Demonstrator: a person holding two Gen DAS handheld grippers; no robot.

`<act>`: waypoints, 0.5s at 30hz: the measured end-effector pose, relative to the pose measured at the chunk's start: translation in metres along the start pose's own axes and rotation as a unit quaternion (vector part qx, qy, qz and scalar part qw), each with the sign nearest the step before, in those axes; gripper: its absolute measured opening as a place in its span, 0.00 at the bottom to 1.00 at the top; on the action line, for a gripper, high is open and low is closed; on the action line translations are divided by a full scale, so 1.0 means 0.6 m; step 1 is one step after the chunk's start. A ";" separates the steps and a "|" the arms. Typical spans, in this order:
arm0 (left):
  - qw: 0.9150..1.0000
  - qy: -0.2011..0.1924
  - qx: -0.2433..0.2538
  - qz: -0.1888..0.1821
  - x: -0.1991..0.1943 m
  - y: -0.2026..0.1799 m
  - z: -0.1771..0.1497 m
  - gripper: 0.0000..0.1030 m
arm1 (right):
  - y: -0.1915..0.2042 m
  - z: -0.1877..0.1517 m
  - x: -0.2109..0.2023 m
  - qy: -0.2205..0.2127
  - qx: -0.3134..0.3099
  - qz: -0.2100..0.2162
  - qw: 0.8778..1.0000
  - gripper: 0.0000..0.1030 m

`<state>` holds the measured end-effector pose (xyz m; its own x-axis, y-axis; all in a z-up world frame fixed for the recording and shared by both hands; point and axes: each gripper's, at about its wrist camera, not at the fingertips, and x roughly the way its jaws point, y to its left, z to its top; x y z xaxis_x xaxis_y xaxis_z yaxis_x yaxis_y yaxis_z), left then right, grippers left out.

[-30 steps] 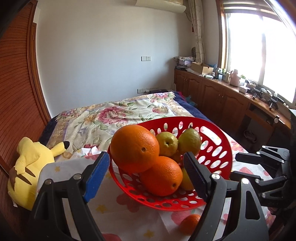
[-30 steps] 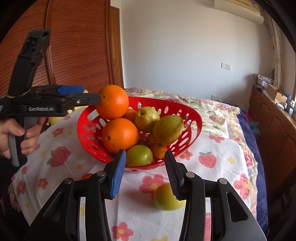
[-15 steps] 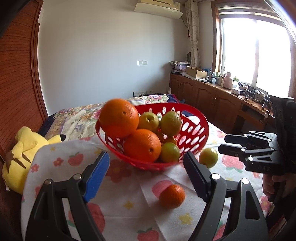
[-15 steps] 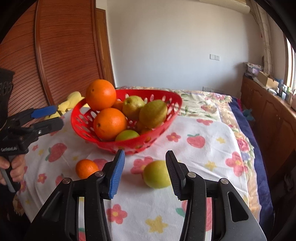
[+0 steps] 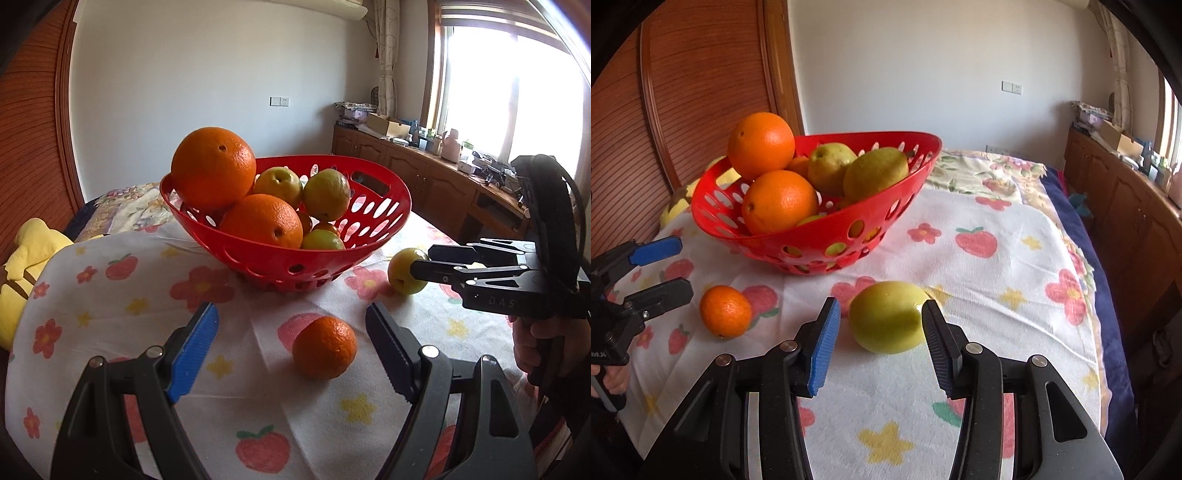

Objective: Organize fruits
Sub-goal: 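Close the left gripper on the tangerine while the right gripper grasps the yellow-green fruit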

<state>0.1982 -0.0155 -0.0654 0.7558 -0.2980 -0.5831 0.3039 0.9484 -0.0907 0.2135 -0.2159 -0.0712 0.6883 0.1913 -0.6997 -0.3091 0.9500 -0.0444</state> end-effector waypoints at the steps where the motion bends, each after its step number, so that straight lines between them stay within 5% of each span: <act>1: 1.000 0.001 0.000 -0.002 0.001 0.003 0.000 0.79 | 0.000 0.001 0.003 0.001 0.000 -0.002 1.000 0.49; 15: 1.000 0.013 0.015 0.006 0.009 -0.007 -0.011 0.79 | -0.008 0.007 0.038 0.026 0.005 -0.041 0.999 0.60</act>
<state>0.1970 -0.0206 -0.0733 0.7440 -0.2833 -0.6051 0.3123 0.9481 -0.0599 0.2334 -0.2150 -0.0836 0.6756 0.0995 -0.7305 -0.2457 0.9646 -0.0958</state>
